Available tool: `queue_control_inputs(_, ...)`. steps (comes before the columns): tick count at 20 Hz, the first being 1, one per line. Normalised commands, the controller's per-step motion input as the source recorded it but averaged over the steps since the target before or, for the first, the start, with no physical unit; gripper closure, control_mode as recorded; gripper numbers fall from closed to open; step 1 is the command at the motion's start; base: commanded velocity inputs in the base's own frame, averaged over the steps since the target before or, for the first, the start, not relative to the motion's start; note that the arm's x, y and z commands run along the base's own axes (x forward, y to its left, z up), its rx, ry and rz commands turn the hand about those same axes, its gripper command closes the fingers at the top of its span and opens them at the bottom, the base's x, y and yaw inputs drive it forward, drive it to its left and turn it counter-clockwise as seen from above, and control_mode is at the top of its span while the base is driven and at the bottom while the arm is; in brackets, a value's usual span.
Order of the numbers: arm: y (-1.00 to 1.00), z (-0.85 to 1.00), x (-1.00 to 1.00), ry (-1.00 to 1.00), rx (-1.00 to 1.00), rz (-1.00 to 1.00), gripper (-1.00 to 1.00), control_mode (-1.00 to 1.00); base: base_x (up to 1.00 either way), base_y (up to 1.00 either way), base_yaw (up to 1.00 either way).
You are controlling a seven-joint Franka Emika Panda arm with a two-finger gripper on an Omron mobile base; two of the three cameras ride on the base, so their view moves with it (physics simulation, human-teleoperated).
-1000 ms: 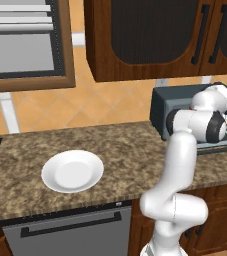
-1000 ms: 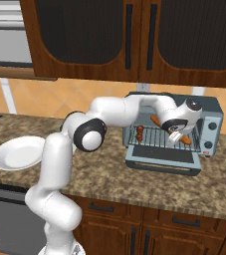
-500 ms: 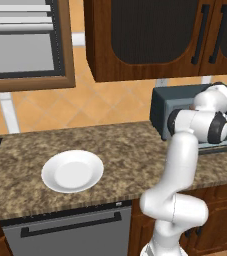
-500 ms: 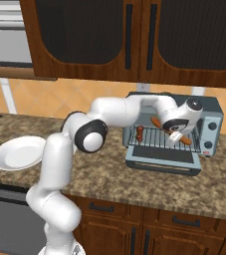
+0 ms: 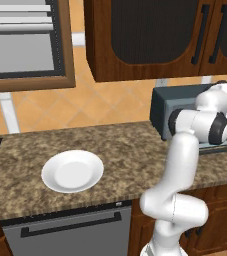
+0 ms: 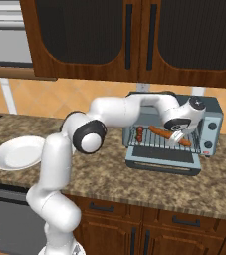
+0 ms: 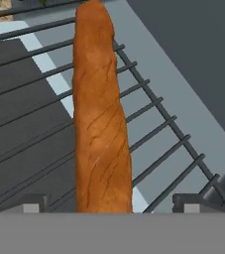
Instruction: Pick up the kebab skewer and baguette bread, and place them inside the toaster oven. Close the toaster oven door and start by setting the timer.
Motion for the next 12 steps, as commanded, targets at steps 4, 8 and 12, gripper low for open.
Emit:
queue_control_inputs(4, 0.21, 0.42, -0.54, 0.00, 0.03, -0.14, -1.00, -1.00, 0.00, 0.00, 0.00)
queue_control_inputs(8, 0.36, 0.07, -0.98, 0.00, 0.01, -0.25, -1.00, -1.00, 0.00, 0.00, 0.00)
queue_control_inputs(12, 0.33, -0.10, -0.62, 0.14, 0.00, -0.53, -1.00, -1.00, 0.00, 0.00, 0.00)
